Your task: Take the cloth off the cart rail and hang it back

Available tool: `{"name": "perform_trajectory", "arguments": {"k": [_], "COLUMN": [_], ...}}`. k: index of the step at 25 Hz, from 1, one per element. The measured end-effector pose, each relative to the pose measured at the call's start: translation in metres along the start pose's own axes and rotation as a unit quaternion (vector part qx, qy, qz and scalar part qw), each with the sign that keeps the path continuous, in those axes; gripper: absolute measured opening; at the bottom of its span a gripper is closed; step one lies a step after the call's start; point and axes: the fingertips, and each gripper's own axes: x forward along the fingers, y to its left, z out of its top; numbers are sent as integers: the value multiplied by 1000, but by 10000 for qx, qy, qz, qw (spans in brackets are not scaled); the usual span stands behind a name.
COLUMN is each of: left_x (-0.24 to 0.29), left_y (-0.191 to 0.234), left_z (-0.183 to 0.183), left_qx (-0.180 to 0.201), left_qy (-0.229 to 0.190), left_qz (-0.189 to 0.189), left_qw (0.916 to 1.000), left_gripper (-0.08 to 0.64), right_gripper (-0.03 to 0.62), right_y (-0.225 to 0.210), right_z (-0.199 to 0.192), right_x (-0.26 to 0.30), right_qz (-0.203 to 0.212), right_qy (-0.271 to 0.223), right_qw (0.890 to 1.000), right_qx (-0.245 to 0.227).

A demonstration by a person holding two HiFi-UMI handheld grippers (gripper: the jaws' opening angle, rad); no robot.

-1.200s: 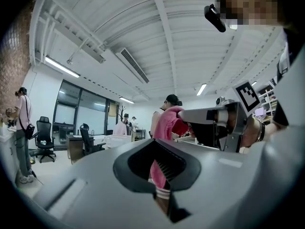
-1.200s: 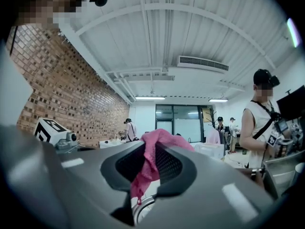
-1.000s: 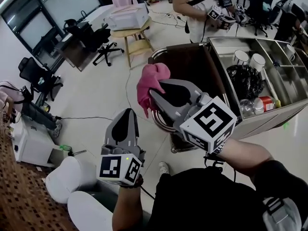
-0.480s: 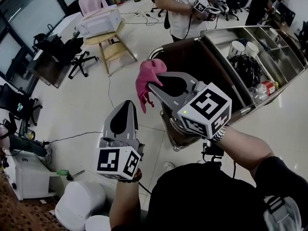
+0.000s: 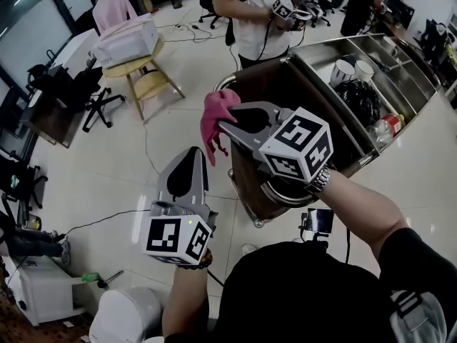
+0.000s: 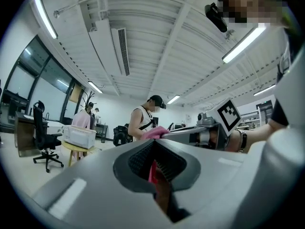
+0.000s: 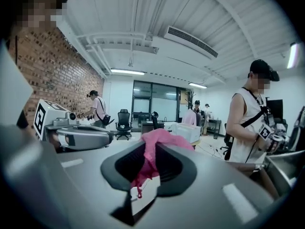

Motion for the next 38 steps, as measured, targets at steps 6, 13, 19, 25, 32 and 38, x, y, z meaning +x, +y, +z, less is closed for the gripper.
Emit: {"name": "perform_trajectory", "arguments": {"k": [6,13,19,25,32,38], "left_x": [4,15,21,23,26,27], "left_y": [20,18,10,4,-5,-15], "left_z": [-2,-15,-14,-19,-19,-16], "left_qx": [-147,-339,-335,-356,-292,-262], "left_qy": [14,75,103,200,197,207], "left_qz": [-96,-269,-446,-486,-574,-569], "left_qw": [9998,9990,9984,9980,9977,9978], "left_gripper": [3,3,3,3,3,3], "right_gripper": [64,86,86,63,190,219], "right_y": [-22,-42,-52,-59,-44,-42], "right_z": [-53,-103,-115,-109,-122,-103], "right_x": [25,15,4,-11,-10,-22], "right_qz": [-129,-495,-861,-1148,-771,-770], "right_qy": [777,1519,1705,1629,1766,1531], "right_qw": [9967,9852,9782,9771,9761,9803], "right_qx": [209,629,811,750,1006,982]}}
